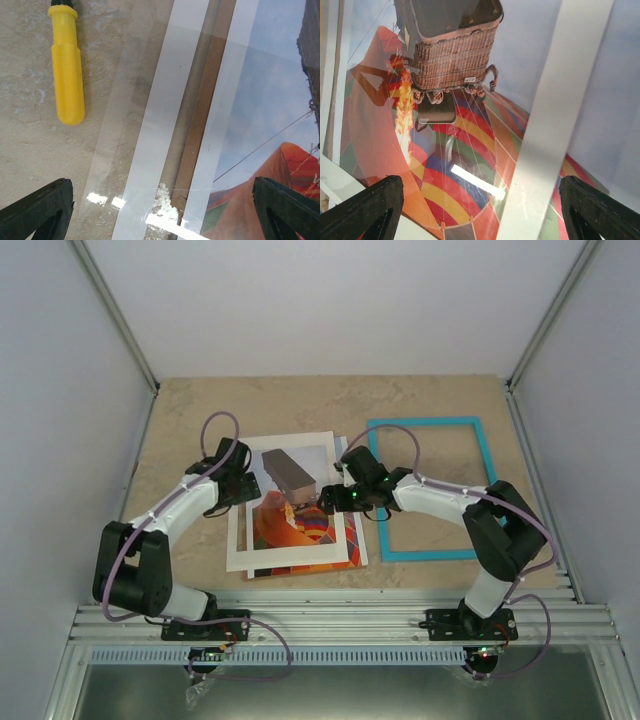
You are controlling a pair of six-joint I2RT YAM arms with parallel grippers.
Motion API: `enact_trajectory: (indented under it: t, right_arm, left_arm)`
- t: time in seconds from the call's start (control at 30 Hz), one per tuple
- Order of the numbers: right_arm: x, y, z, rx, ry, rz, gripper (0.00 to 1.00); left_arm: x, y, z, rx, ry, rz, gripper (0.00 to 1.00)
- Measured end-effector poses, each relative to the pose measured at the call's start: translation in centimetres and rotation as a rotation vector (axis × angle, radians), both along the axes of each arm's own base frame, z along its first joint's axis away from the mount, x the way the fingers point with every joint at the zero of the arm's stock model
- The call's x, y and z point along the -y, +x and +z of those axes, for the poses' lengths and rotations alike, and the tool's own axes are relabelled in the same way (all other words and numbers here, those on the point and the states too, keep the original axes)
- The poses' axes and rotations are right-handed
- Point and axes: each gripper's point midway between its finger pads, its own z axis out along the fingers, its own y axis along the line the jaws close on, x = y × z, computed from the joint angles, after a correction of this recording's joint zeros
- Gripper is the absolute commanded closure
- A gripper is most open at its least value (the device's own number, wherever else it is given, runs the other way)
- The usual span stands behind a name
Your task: Take the photo out of the frame
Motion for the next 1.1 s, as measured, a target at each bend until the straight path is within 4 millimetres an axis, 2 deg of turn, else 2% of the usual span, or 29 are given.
enact_trajectory:
  t: [0.23, 0.33, 0.43, 0.53, 0.67, 0.87, 1.1]
  right_arm:
    - [3.2, -0.2, 1.6, 0.043, -0.004, -0.043, 0.13]
    - [4.5, -0.8, 1.7, 0.044, -0.009, -0.054, 0.13]
    - [5.1, -1.5, 0.8, 0.027, -0.024, -0.053, 0.14]
    - [6.2, -2.8, -0.8, -0.01, -0.044, -0.057, 0.16]
    - [6.8, -3.5, -1.8, -0.042, -0.049, -0.068, 0.17]
    - [6.2, -3.4, -2.3, -0.057, -0.009, -0.078, 0.17]
    - [5.1, -3.3, -2.7, -0.079, 0.047, -0.076, 0.23]
  left_arm:
    - [0.9, -0.2, 2.2, 0.051, -0.064, -0.021, 0.0]
    - [2.5, -0.5, 3.6, 0.086, -0.129, -0.06, 0.0]
    - [5.5, -1.4, 4.0, 0.094, -0.191, -0.136, 0.0]
    - [9.2, -3.0, 3.3, 0.058, -0.256, -0.226, 0.0]
    - [11.7, -4.5, 2.0, 0.002, -0.302, -0.279, 0.0]
    - [12.9, -4.7, 1.0, -0.029, -0.331, -0.297, 0.0]
    - [13.1, -5.6, -1.0, -0.085, -0.347, -0.305, 0.0]
